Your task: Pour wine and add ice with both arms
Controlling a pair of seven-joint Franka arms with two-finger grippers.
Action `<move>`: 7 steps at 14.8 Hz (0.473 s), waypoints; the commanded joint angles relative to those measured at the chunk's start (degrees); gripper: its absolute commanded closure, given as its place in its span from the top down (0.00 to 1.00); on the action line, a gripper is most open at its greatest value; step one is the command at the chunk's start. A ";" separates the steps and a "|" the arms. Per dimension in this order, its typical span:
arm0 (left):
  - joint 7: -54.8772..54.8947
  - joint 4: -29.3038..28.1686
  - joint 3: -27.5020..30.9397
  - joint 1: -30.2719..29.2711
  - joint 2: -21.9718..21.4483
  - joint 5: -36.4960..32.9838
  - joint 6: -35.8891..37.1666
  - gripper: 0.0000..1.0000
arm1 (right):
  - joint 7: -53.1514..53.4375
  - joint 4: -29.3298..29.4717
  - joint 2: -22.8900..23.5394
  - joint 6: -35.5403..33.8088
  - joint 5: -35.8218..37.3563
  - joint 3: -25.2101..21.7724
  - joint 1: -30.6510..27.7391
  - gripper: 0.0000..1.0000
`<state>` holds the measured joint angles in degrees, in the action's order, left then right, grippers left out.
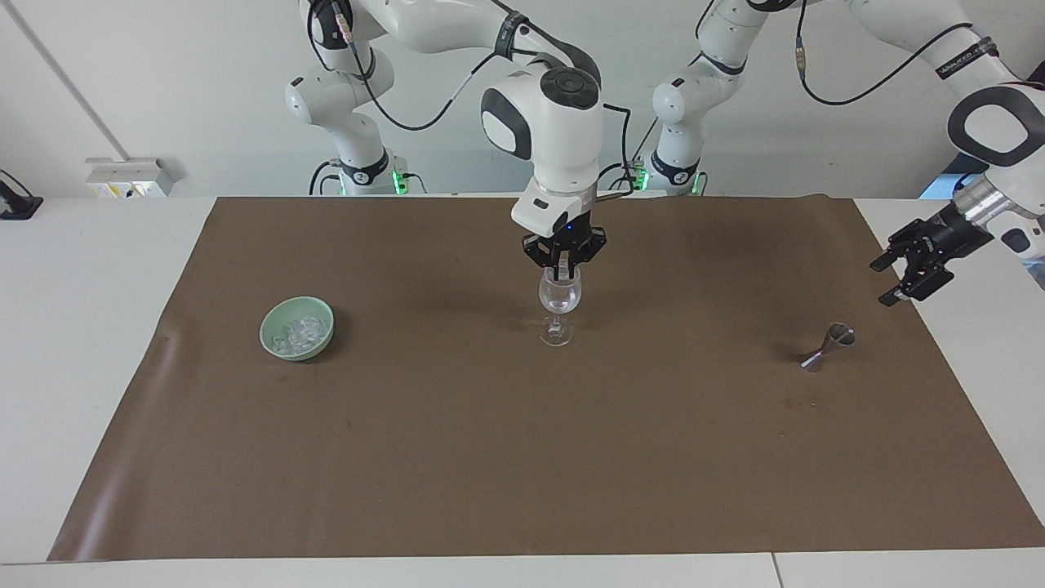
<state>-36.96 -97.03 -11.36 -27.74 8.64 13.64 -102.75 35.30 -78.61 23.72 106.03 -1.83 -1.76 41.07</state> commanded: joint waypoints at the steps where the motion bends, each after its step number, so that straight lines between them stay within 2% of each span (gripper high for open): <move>1: 0.66 1.94 1.07 7.32 -2.03 -5.64 0.09 1.00 | 2.22 -1.72 -1.57 0.14 0.69 0.44 -0.02 0.52; 3: 0.57 1.93 0.99 9.98 -2.92 -5.73 0.01 1.00 | 3.28 -1.37 -1.65 -0.12 0.77 0.44 -0.02 0.57; 7: 4.86 1.85 0.63 14.02 -5.73 -5.90 -0.26 1.00 | 3.20 0.73 -2.18 -2.49 0.77 0.44 -0.28 0.58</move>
<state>-35.53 -94.72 -11.46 -15.57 4.75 9.18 -102.78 37.03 -78.35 22.83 105.22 -1.83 -1.74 41.08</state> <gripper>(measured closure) 0.000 0.414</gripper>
